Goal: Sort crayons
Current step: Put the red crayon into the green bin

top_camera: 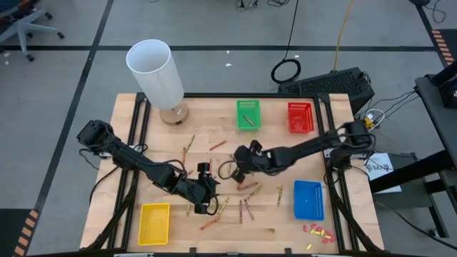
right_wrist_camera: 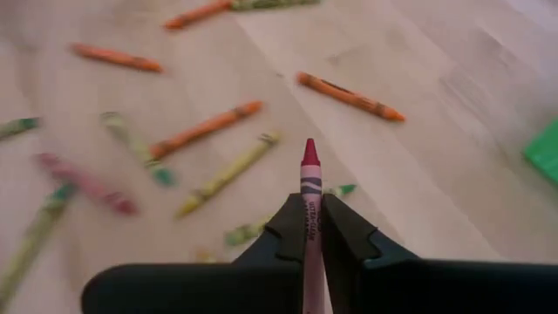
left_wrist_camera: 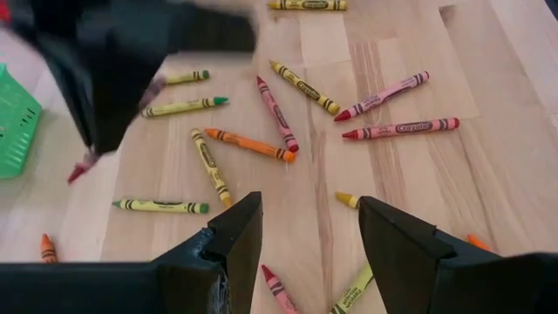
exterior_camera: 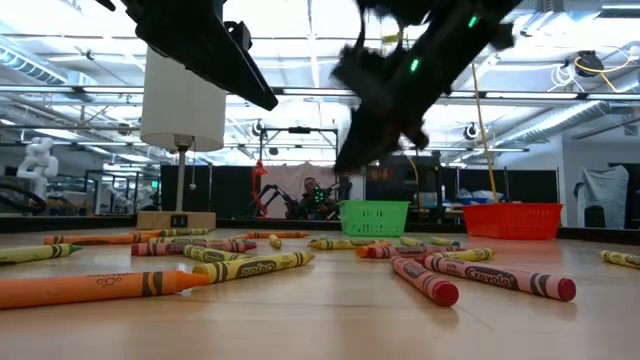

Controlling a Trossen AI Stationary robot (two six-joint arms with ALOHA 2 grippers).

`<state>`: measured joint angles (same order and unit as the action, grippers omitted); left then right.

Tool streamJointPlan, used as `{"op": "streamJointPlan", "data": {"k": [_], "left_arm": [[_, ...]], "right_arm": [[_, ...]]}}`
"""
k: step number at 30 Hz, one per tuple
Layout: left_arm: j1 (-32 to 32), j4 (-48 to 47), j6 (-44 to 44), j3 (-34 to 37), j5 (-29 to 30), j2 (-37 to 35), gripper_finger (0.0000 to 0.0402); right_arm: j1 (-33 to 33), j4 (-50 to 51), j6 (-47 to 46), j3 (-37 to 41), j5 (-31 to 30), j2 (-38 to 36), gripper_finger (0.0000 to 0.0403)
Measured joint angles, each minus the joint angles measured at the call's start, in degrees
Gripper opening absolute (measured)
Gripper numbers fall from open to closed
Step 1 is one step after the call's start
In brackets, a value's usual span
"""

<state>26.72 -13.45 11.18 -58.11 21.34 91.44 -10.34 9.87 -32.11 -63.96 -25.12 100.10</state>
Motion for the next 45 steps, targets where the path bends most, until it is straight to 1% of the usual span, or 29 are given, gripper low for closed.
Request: {"op": "streamJointPlan", "data": {"k": [8, 10, 14, 16, 22, 24, 29, 32, 36, 45], "left_arm": [[0.0, 0.0, -0.4, 0.0, 0.0, 0.0, 0.0190], [0.0, 0.1, -1.6, 0.0, 0.0, 0.0, 0.0190], [0.0, 1.7, -3.0, 0.0, 0.3, 0.0, 0.0190], [-0.1, 2.6, -3.1, 0.0, 0.7, 0.0, 0.0190], [-0.1, 4.3, -3.1, 0.0, 1.7, 0.0, 0.0190], [-0.2, 4.3, -3.2, 0.0, 1.7, 0.0, 0.0190], [-0.2, 5.5, -4.5, 0.0, 1.7, 0.0, 0.0190], [-0.2, 5.9, -4.6, 0.0, 1.7, 0.0, 0.0190], [-0.1, 5.9, -4.5, 0.0, 1.7, 0.0, 0.0190], [-0.1, 5.9, -4.6, 0.0, 1.7, 0.0, 0.0190]], "right_arm": [[-7.4, 6.7, 2.5, 0.0, -0.2, -8.3, 0.0003], [-9.6, 9.1, 3.5, 0.0, -1.4, -9.8, 0.0003], [-14.7, 13.7, 2.5, 0.0, -12.1, -10.7, 0.0003], [-17.2, 13.6, 2.3, 0.2, -16.6, -10.4, 0.0003], [-22.0, 10.1, 7.0, 1.8, -24.2, -10.0, 0.0003], [-22.7, 9.4, 9.3, 1.8, -24.7, -10.1, 0.0003], [-23.8, 7.9, 18.7, 1.8, -24.4, -10.1, 0.0003], [-23.7, 7.9, 22.0, 1.8, -24.3, -10.1, 0.0003], [-23.7, 7.5, 24.4, 1.8, -24.3, -10.1, 0.0004], [-23.7, 7.5, 25.8, 1.8, -24.3, -10.1, 0.0006]]}}
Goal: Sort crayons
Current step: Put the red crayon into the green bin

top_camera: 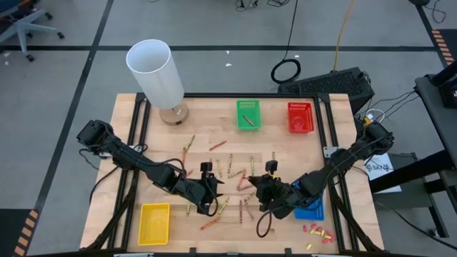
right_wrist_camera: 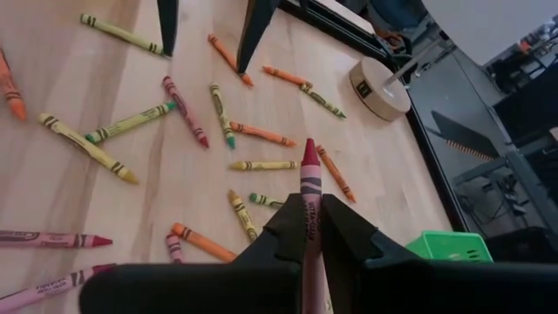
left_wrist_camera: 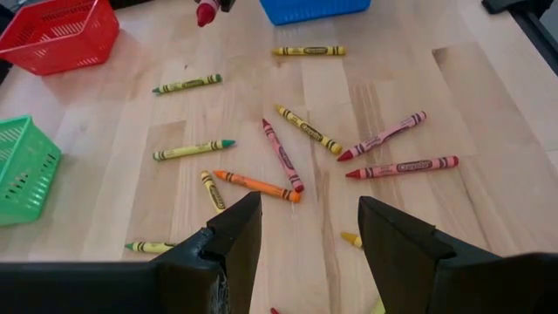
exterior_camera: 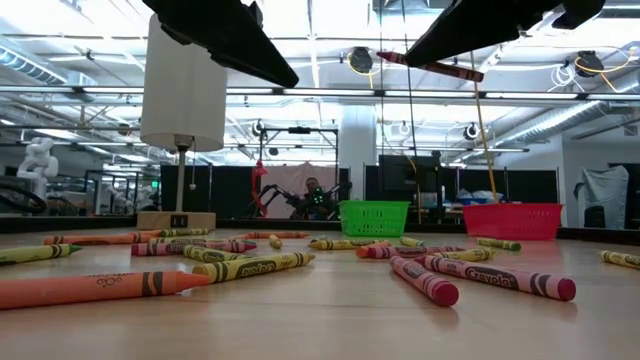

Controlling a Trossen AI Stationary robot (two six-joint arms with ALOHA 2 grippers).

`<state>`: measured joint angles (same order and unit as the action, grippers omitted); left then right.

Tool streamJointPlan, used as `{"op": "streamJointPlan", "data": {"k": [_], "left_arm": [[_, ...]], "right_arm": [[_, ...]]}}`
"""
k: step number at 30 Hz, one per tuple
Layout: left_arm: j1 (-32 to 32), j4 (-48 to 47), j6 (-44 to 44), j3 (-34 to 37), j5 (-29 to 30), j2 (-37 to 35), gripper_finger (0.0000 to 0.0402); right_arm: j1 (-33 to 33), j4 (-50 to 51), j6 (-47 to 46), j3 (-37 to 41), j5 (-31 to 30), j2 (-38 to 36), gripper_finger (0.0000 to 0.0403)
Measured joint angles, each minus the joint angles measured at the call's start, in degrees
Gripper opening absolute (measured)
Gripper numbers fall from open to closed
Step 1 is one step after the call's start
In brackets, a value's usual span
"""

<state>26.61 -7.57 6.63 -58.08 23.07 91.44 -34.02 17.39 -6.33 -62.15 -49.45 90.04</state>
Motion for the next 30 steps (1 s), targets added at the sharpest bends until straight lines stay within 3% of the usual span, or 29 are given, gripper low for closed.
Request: {"op": "streamJointPlan", "data": {"k": [22, 30], "left_arm": [[0.0, 0.0, 0.1, 0.0, 0.0, 0.0, 0.0190], [0.0, 0.0, 0.1, 0.0, 0.0, 0.0, 0.0190]], "right_arm": [[0.0, 0.0, -2.0, 0.0, 0.1, 0.0, 0.0006], [0.1, 0.0, -6.6, 0.0, 0.1, 0.0, 0.0006]]}}
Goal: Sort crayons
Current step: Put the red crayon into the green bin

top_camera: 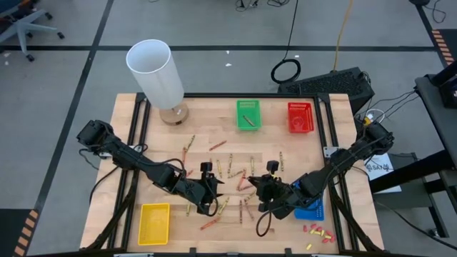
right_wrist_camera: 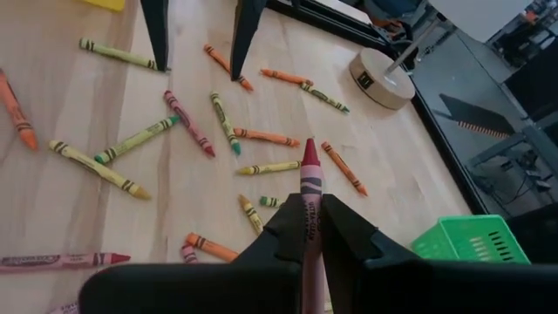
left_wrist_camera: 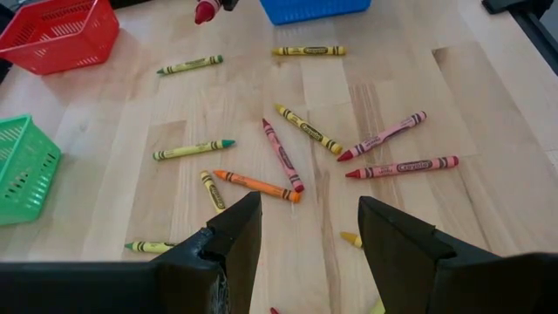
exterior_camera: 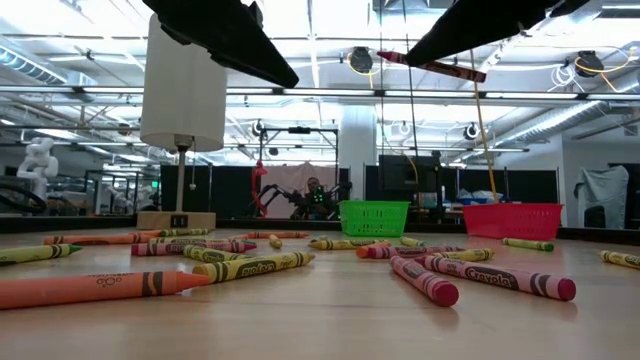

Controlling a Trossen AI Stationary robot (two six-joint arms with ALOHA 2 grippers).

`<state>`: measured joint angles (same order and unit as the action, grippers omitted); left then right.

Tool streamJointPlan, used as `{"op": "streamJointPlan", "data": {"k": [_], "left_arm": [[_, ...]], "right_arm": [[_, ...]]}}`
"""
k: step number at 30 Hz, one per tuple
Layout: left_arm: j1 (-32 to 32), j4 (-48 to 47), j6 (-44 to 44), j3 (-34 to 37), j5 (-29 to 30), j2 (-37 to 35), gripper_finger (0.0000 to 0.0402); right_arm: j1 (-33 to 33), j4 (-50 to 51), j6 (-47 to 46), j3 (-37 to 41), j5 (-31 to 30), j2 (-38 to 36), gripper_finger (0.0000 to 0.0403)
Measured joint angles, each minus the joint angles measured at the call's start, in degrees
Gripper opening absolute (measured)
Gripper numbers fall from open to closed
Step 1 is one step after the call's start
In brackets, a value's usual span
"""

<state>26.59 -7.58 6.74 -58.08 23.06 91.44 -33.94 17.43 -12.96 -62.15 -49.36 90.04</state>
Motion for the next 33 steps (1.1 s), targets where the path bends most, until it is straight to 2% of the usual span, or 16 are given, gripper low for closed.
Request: {"op": "streamJointPlan", "data": {"k": [7, 12, 16, 20, 24, 31, 33], "left_arm": [[0.0, 0.0, 0.3, 0.0, 0.0, 0.0, 0.0190], [0.0, 0.0, 0.3, 0.0, 0.0, 0.0, 0.0190], [0.0, 0.0, 0.3, 0.0, 0.0, 0.0, 0.0190], [0.0, 0.0, 0.3, 0.0, 0.0, 0.0, 0.0190], [0.0, 0.0, 0.3, 0.0, 0.0, 0.0, 0.0190], [0.0, 0.0, 0.4, 0.0, 0.0, 0.0, 0.0190], [0.0, -0.2, 0.4, 0.0, 0.0, 0.0, 0.0190]], "right_arm": [[0.6, 0.0, -5.9, 0.0, 0.0, 0.0, 0.0006], [2.1, 0.0, -19.0, 0.0, 0.0, 0.0, 0.0006], [4.7, -0.4, -25.5, 0.0, -1.2, 0.0, 0.0006], [8.4, -0.4, -29.3, 0.0, -1.8, 0.0, 0.0006], [12.5, -0.5, -29.2, 0.0, -2.0, 0.0, 0.0006], [20.4, -1.0, -28.4, 0.0, -12.4, 1.6, 0.0007], [23.3, -0.8, -29.5, 0.0, -13.6, 2.0, 0.0007]]}}
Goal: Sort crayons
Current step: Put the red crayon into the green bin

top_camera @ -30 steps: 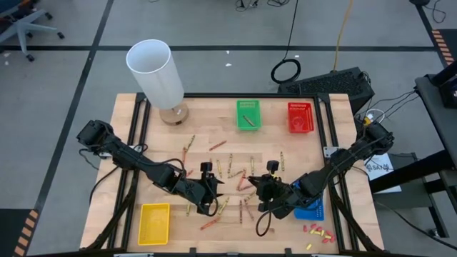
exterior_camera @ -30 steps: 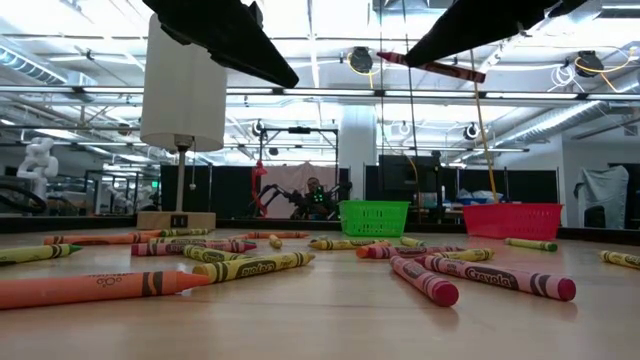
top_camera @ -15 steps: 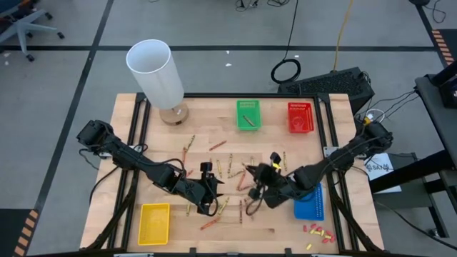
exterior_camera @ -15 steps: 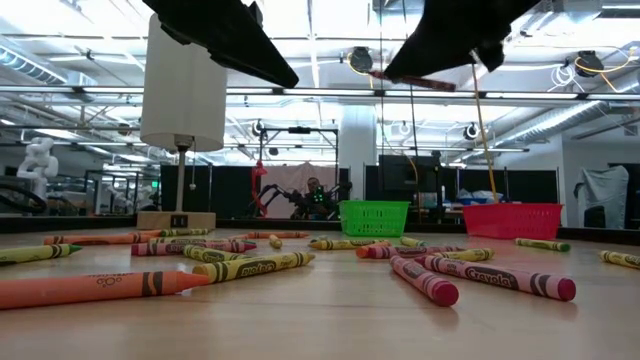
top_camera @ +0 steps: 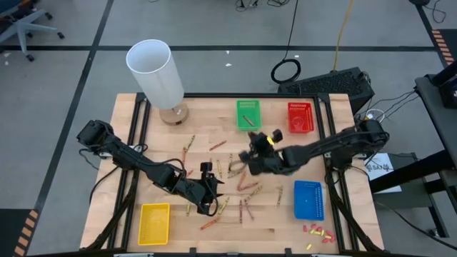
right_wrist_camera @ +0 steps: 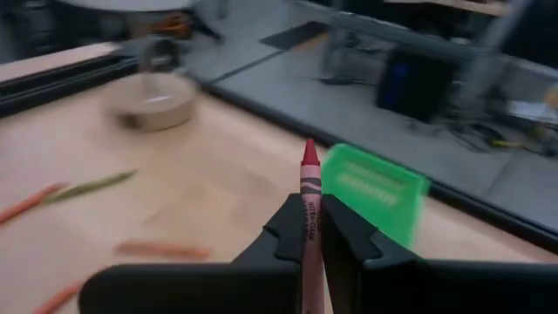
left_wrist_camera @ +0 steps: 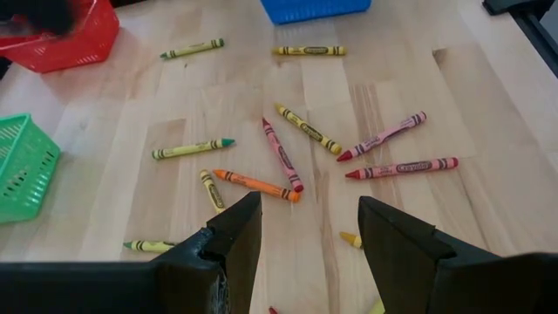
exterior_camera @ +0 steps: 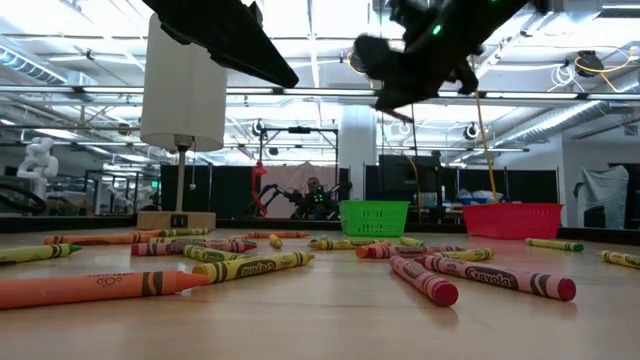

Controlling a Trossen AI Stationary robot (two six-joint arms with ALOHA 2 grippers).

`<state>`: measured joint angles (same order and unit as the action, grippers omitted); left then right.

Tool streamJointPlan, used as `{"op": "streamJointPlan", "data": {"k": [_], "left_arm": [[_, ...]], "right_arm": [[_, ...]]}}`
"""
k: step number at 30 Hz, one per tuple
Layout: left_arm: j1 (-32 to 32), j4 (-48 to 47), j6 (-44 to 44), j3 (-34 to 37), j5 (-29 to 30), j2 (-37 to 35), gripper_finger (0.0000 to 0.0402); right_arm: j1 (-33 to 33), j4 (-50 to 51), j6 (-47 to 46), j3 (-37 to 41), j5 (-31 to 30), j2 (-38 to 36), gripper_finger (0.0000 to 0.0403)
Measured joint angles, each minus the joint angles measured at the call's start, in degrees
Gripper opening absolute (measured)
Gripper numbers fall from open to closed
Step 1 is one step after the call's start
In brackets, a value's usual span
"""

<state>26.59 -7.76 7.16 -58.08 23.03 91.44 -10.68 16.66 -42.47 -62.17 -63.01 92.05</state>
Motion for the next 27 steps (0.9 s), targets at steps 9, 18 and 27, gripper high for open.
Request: {"op": "streamJointPlan", "data": {"k": [9, 18, 27], "left_arm": [[0.0, -0.3, 0.0, 0.0, 0.0, 0.0, 0.0190], [0.0, -0.4, 0.0, 0.0, -0.4, 0.0, 0.0190], [0.1, -0.3, 0.0, 0.0, -0.4, 0.0, 0.0190]], "right_arm": [[11.8, -2.4, 0.1, 0.0, 0.4, 0.7, 0.0007], [17.9, -9.0, 0.2, 0.0, 6.1, 5.6, 0.0007], [23.0, -18.4, 0.9, 0.0, 9.4, 13.5, 0.0007]]}}
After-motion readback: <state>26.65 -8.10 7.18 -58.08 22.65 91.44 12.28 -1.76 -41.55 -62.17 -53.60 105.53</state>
